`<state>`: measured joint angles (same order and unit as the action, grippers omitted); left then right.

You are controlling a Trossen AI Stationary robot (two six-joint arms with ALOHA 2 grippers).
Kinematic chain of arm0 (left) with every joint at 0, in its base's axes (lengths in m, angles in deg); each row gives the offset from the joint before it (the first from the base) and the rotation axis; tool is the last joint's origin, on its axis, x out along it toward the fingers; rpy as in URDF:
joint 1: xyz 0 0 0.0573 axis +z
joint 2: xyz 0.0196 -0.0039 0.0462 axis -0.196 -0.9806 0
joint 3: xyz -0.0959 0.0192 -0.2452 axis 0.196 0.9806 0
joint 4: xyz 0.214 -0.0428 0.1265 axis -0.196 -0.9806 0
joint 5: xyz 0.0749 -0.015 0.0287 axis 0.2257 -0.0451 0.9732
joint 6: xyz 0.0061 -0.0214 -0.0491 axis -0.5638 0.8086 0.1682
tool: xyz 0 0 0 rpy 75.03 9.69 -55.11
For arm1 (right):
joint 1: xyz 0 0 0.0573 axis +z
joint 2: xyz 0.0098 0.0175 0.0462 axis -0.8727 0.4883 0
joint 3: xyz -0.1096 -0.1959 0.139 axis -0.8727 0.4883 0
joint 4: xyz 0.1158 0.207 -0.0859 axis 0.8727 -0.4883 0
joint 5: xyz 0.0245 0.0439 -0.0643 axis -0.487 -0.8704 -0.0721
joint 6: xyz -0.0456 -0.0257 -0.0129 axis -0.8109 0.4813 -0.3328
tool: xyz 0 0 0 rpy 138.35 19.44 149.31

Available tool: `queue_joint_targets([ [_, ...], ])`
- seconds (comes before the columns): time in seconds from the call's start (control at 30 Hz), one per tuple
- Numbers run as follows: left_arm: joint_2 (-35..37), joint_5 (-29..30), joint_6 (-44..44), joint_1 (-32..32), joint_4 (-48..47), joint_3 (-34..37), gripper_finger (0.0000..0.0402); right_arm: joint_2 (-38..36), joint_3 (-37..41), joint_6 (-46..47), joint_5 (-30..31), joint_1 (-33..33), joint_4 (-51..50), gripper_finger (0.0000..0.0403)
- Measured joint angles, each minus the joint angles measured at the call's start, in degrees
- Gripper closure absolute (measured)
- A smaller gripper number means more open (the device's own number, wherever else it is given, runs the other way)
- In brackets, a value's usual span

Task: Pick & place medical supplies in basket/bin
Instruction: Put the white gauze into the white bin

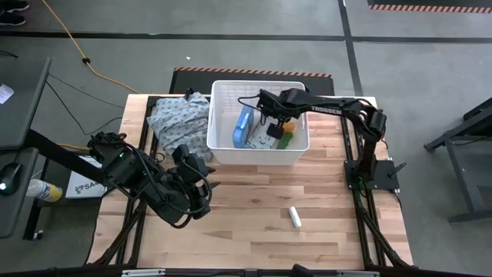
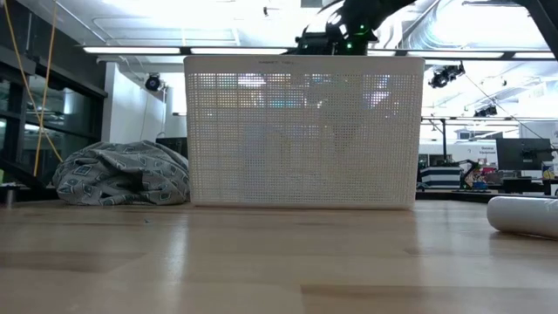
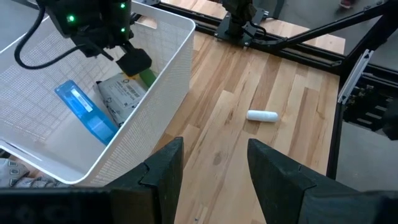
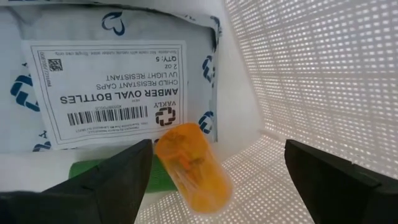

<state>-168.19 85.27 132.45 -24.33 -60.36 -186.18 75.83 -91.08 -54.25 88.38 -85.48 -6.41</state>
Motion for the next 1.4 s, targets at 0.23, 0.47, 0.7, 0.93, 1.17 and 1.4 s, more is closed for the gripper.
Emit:
queue_joint_targets([
  [0.23, 0.0, 0.0, 0.0, 0.0, 0.0, 0.0, 0.019, -2.7, 0.0, 0.1, 0.4, 0.0, -1.0, 0.0049],
  [0.47, 0.0, 0.3, 0.0, 0.0, 0.0, 0.0, 0.019, -6.8, 0.0, 0.3, 0.7, 0.0, -1.1, 0.0049],
  [0.7, 0.0, 0.3, 0.0, 0.0, 0.0, 0.0, 0.019, -12.8, 0.0, 1.2, 0.5, 1.6, -0.7, 0.0049],
  [0.93, 0.0, 0.5, 0.2, 0.0, 0.0, 0.0, 0.019, -20.1, 0.0, -0.3, -0.3, 6.4, 0.4, 0.0049],
  [1.17, 0.0, 0.5, 1.1, 0.0, 0.0, 0.0, 0.019, -27.7, 0.0, 0.0, -0.7, 14.8, 4.2, 0.005],
  [1.4, -0.4, 0.5, 1.8, 0.0, 0.2, 0.0, 0.019, -33.7, 0.0, 1.6, -5.0, 25.4, 9.1, 0.005],
])
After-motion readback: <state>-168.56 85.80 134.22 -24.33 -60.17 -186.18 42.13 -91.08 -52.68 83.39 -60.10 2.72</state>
